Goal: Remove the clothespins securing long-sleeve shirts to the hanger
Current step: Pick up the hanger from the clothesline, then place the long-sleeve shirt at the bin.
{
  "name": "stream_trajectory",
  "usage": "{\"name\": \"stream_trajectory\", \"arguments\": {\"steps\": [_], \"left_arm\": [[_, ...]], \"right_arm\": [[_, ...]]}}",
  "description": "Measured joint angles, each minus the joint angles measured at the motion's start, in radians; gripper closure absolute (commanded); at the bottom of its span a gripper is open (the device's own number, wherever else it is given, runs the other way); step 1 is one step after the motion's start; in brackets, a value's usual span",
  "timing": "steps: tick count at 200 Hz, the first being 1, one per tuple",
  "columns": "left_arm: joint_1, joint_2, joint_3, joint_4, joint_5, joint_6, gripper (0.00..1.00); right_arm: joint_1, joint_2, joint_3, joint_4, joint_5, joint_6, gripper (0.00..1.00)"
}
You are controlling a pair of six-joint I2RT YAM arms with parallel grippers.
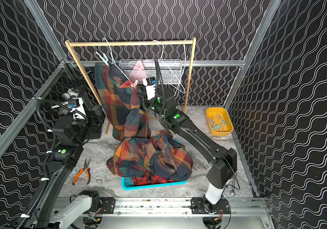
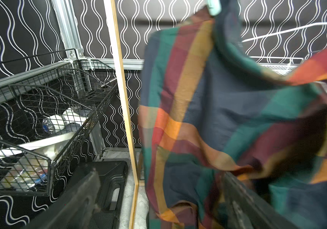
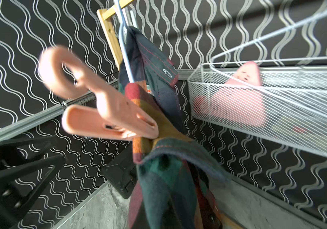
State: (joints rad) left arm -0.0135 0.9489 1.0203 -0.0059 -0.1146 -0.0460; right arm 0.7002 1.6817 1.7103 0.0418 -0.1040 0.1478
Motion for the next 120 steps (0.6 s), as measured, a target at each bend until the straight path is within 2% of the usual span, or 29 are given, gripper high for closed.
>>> {"name": "stream_trajectory", "arguments": {"steps": [50, 79, 120], "left_arm": [[0.015, 0.082, 0.000, 0.044, 0.058, -0.001, 0.01], [0.023, 0.153, 0.005, 0.074, 0.108, -0.001, 0.01], [0.024, 0.192, 0.027, 0.127, 0.157, -0.001, 0.01]], "right_arm": [[-0.095, -0.171, -0.166, 0.031, -0.133, 0.037, 1.00], [-0.137, -0.221, -0.174, 0.037, -0.230, 0.050, 1.00], [-0.158, -0.284, -0.134, -0.004, -0.428, 0.027, 1.00]]}}
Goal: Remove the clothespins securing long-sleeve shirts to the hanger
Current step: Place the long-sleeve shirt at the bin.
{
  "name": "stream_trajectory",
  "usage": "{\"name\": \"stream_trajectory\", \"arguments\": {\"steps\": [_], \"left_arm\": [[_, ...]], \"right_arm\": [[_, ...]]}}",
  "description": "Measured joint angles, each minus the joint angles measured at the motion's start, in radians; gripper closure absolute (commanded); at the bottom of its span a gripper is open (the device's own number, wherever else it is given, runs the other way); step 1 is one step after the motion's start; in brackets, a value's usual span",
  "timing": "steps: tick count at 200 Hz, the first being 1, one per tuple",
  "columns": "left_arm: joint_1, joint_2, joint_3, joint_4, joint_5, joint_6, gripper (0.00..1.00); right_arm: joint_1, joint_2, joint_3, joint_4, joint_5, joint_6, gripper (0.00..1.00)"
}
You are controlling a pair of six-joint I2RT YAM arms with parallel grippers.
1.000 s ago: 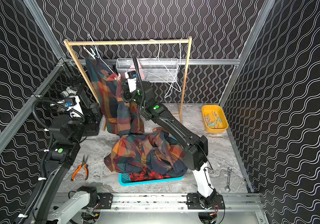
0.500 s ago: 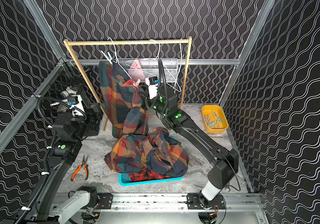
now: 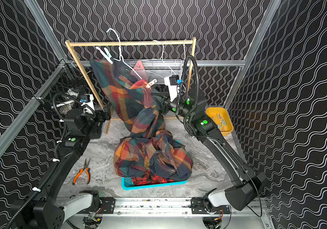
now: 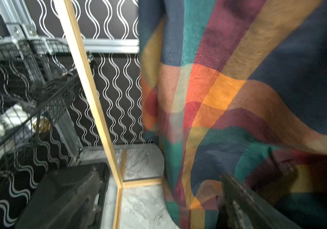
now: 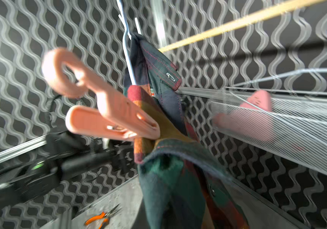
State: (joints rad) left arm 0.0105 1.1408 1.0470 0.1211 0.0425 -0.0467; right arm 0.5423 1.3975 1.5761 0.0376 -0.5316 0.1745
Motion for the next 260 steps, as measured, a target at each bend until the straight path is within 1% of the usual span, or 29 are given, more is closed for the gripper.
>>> {"name": "stream_trajectory", "arguments": {"steps": [34, 37, 40, 45, 50, 54, 58, 63, 64, 65, 82, 103, 123, 145, 159, 177, 227, 260], "left_arm": [[0.002, 0.076, 0.039, 0.065, 0.070, 0.000, 0.01], [0.005, 0.083, 0.042, 0.067, 0.078, 0.000, 0.02], [0.008, 0.091, 0.045, 0.070, 0.087, 0.000, 0.06], [0.014, 0.104, 0.051, 0.073, 0.097, 0.000, 0.14], [0.021, 0.118, 0.058, 0.075, 0.099, 0.000, 0.28], [0.025, 0.129, 0.064, 0.077, 0.104, 0.000, 0.54], [0.030, 0.141, 0.073, 0.079, 0.112, 0.000, 0.74], [0.033, 0.155, 0.084, 0.080, 0.125, 0.000, 0.95], [0.033, 0.157, 0.086, 0.080, 0.127, 0.000, 0.99], [0.033, 0.159, 0.087, 0.080, 0.129, 0.000, 1.00], [0.032, 0.188, 0.123, 0.082, 0.186, -0.005, 1.00], [0.033, 0.190, 0.135, 0.105, 0.232, -0.015, 1.00], [0.034, 0.174, 0.134, 0.125, 0.286, -0.076, 1.00], [0.022, 0.137, 0.131, 0.179, 0.362, -0.151, 1.00], [-0.016, 0.118, 0.144, 0.195, 0.403, -0.188, 1.00], [-0.076, 0.090, 0.165, 0.196, 0.452, -0.202, 1.00], [-0.207, 0.010, 0.197, 0.199, 0.490, -0.219, 1.00], [-0.291, -0.015, 0.206, 0.208, 0.515, -0.248, 1.00]], "right_arm": [[-0.012, -0.053, -0.023, -0.017, -0.096, 0.003, 1.00], [-0.013, -0.057, -0.027, -0.018, -0.105, 0.007, 1.00], [-0.013, -0.061, -0.031, -0.019, -0.113, 0.011, 1.00], [-0.013, -0.067, -0.037, -0.023, -0.124, 0.017, 1.00], [-0.014, -0.072, -0.043, -0.026, -0.133, 0.021, 1.00], [-0.014, -0.076, -0.049, -0.027, -0.139, 0.021, 1.00], [-0.015, -0.080, -0.055, -0.029, -0.144, 0.024, 1.00], [-0.015, -0.085, -0.063, -0.031, -0.152, 0.028, 1.00], [-0.015, -0.086, -0.064, -0.030, -0.153, 0.028, 1.00], [-0.015, -0.087, -0.066, -0.030, -0.155, 0.029, 1.00], [-0.020, -0.106, -0.097, -0.030, -0.172, 0.054, 1.00], [-0.023, -0.118, -0.108, -0.027, -0.184, 0.074, 1.00], [-0.030, -0.119, -0.092, -0.025, -0.190, 0.078, 1.00], [-0.044, -0.107, -0.036, -0.023, -0.200, 0.079, 1.00], [-0.053, -0.097, 0.005, -0.021, -0.199, 0.079, 1.00], [-0.068, -0.077, 0.068, -0.024, -0.199, 0.079, 1.00], [-0.100, -0.069, 0.179, -0.032, -0.225, 0.102, 1.00], [-0.126, -0.079, 0.191, -0.032, -0.242, 0.142, 1.00]]}}
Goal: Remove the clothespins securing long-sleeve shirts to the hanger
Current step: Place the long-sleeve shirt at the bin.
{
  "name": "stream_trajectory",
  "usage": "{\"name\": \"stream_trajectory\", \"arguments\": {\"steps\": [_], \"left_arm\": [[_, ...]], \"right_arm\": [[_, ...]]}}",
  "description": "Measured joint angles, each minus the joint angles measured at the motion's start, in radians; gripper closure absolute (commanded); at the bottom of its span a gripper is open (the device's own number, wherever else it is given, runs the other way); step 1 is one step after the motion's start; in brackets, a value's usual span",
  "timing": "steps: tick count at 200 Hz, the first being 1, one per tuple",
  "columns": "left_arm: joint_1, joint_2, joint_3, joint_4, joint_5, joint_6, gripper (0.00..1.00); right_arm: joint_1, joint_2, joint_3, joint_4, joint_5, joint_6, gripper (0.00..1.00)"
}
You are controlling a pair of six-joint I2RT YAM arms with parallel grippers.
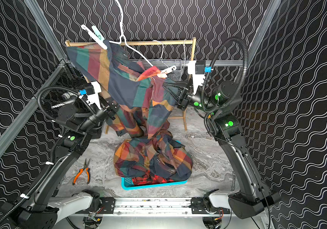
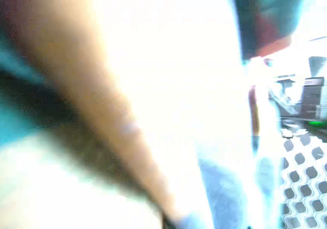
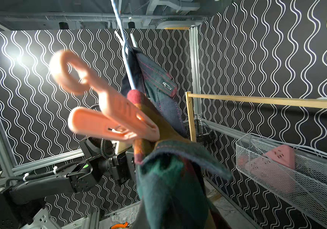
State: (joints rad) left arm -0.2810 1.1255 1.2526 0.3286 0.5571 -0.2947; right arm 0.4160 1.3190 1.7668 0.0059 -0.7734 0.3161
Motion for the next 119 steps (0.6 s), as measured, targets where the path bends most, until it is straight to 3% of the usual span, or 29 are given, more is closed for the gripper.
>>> {"name": "stream_trajectory", "arguments": {"steps": [61, 119], "left_arm": [[-0.152, -0.068, -0.105, 0.059, -0.004, -0.058, 1.00], [-0.327, -0.132, -0.325, 0.037, -0.117, -0.072, 1.00]], "right_arm": [[-0.015, -0.108, -0.097, -0.014, -0.019, 0.042, 1.00], [-0.020, -0.274, -0.374, -0.060, -0.025, 0.111, 1.00]]}}
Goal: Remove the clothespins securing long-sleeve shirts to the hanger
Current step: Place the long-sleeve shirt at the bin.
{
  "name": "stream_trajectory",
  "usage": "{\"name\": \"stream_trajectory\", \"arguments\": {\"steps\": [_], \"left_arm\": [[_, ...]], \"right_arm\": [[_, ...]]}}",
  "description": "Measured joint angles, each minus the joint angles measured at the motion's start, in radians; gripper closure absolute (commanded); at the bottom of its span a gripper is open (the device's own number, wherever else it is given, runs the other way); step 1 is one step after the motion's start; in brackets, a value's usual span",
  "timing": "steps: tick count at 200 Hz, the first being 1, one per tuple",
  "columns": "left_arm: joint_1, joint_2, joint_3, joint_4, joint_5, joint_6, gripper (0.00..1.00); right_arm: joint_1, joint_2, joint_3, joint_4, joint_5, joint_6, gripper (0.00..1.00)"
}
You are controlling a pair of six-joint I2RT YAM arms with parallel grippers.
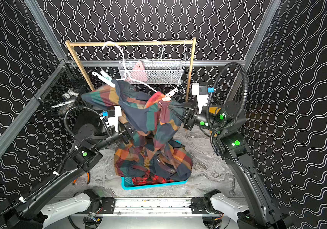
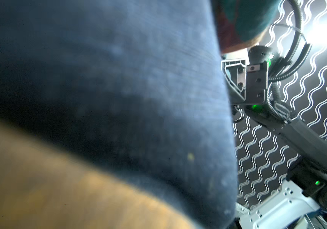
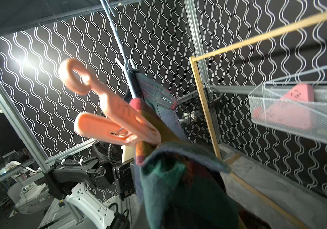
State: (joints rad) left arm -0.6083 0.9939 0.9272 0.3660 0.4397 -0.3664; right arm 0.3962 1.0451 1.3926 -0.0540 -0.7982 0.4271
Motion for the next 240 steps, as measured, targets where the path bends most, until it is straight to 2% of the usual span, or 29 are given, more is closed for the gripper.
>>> {"name": "stream_trajectory", "arguments": {"steps": [57, 91, 113, 133, 146, 173, 191, 240], "left_arm": [[-0.067, -0.129, -0.273, -0.160, -0.139, 0.002, 1.00], [-0.090, -0.233, -0.425, -0.266, -0.191, -0.031, 1.00], [-0.117, -0.286, -0.476, -0.341, -0.226, -0.060, 1.00], [-0.167, -0.326, -0.480, -0.425, -0.270, -0.080, 0.62], [-0.192, -0.349, -0.462, -0.493, -0.298, -0.083, 0.45], [-0.203, -0.401, -0.356, -0.626, -0.376, -0.075, 0.28], [-0.205, -0.412, -0.254, -0.705, -0.423, -0.042, 0.24], [-0.206, -0.375, 0.070, -0.913, -0.538, 0.136, 0.23]], "right_arm": [[-0.003, -0.186, -0.387, -0.021, -0.003, 0.082, 1.00], [-0.003, -0.264, -0.529, -0.037, -0.003, 0.105, 1.00], [-0.003, -0.304, -0.595, -0.056, 0.000, 0.103, 1.00], [-0.003, -0.341, -0.672, -0.058, 0.000, 0.100, 1.00], [-0.003, -0.368, -0.722, -0.059, 0.000, 0.100, 1.00], [-0.004, -0.413, -0.774, -0.072, 0.016, 0.084, 1.00], [-0.005, -0.419, -0.774, -0.075, 0.020, 0.066, 1.00], [-0.005, -0.398, -0.743, -0.112, 0.018, -0.002, 1.00]]}}
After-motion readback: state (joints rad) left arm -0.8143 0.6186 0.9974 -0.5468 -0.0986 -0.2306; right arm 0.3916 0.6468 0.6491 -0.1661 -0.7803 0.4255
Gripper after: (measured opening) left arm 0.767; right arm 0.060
